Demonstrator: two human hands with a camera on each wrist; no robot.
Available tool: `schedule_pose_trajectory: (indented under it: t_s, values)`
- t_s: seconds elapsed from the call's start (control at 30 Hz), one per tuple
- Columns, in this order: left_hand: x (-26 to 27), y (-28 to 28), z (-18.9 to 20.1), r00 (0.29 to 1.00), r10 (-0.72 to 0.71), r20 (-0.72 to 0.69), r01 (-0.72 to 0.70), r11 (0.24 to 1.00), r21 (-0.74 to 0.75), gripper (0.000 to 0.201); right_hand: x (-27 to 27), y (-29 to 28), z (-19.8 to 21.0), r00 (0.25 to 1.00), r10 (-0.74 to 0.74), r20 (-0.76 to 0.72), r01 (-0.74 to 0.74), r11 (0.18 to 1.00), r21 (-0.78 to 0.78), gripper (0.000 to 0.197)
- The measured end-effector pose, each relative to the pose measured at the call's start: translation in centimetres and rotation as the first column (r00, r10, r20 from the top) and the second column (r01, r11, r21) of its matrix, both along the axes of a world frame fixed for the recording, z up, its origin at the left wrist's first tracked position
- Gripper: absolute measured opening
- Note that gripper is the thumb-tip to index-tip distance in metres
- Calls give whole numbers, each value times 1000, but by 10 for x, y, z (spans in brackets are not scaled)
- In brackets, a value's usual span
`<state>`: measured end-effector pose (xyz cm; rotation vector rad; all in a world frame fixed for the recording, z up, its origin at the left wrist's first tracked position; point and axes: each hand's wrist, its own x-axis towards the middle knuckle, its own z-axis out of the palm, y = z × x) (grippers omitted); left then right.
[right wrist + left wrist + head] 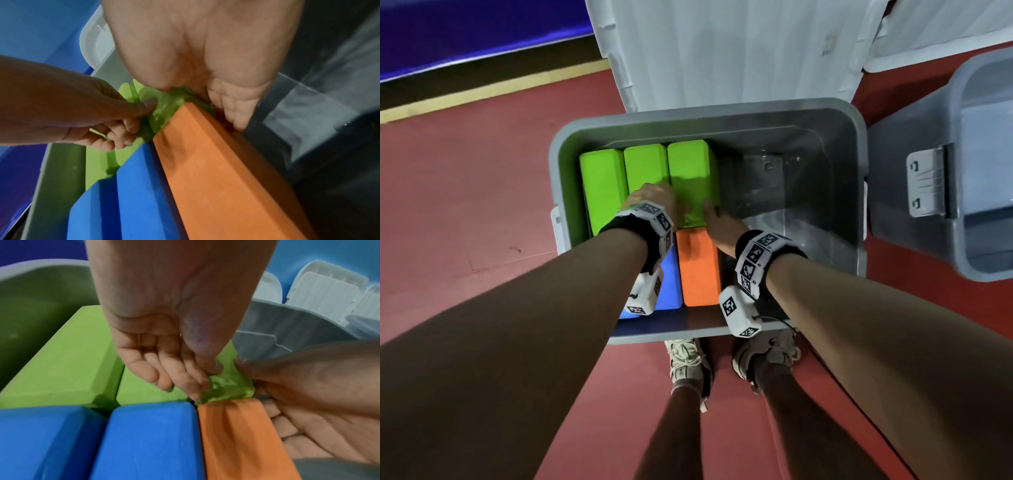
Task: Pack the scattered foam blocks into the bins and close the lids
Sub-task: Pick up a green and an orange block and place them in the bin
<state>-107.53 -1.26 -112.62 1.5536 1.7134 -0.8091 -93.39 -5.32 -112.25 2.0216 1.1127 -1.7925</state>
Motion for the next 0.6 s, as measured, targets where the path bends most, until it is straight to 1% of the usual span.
schedule_pose_trajectory:
  t_s: [0.03,0.1,0.13,0.17,0.23,0.27,0.3,0.33,0.37,0.4,0.47,0.5,0.53,0.57,0.6]
  values:
    - [2,0,-6,1000,17,8,-17,1000,-7,55,2,-3,-7,1000,-4,8,4,1000,6,62]
    - [4,1,-14,999,19,45,-19,1000,10,48,6,-8,-12,999,-13,45,10,998,58,59]
    - [6,-1,-15,999,-2,53,1,1000,19,48,7,-12,-15,997,-20,74,14,997,77,58]
    - [12,-2,-13,998,6,56,-7,1000,16,51,12,-15,-17,994,-18,107,9,996,87,56]
    - [6,-5,-8,998,14,62,-14,1000,3,50,6,-16,-24,994,-27,106,20,997,71,56]
    - [7,-6,-6,996,-18,90,16,1000,21,46,8,-16,-24,994,-15,108,9,999,53,58]
    - [2,-6,-7,993,-53,106,53,999,3,39,5,-15,-26,995,9,97,-13,999,41,62]
    - [-5,-6,-8,988,-72,134,79,996,-43,31,0,-12,-24,996,28,82,-29,999,19,66]
    - [-8,-7,-11,987,-64,147,75,995,-72,27,-1,-11,-23,996,59,73,-59,998,0,70]
    - [-9,-7,-7,987,-68,146,82,993,-88,30,-1,-8,-19,994,81,74,-79,997,-22,73]
    - [-6,-7,3,992,-12,126,24,996,-91,49,-3,-6,-14,988,119,96,-113,991,-65,78]
    - [1,-6,15,992,10,122,-3,998,-63,55,0,-4,-7,986,126,109,-120,991,-59,79]
    - [7,-3,28,993,10,120,-5,999,-48,55,3,-1,1,986,117,120,-112,992,-53,77]
    - [9,-2,33,991,-3,132,6,1000,-27,50,2,-1,1,982,121,144,-116,992,-44,73]
    - [12,2,44,990,-52,133,55,998,-14,43,6,1,7,981,104,162,-102,995,-19,71]
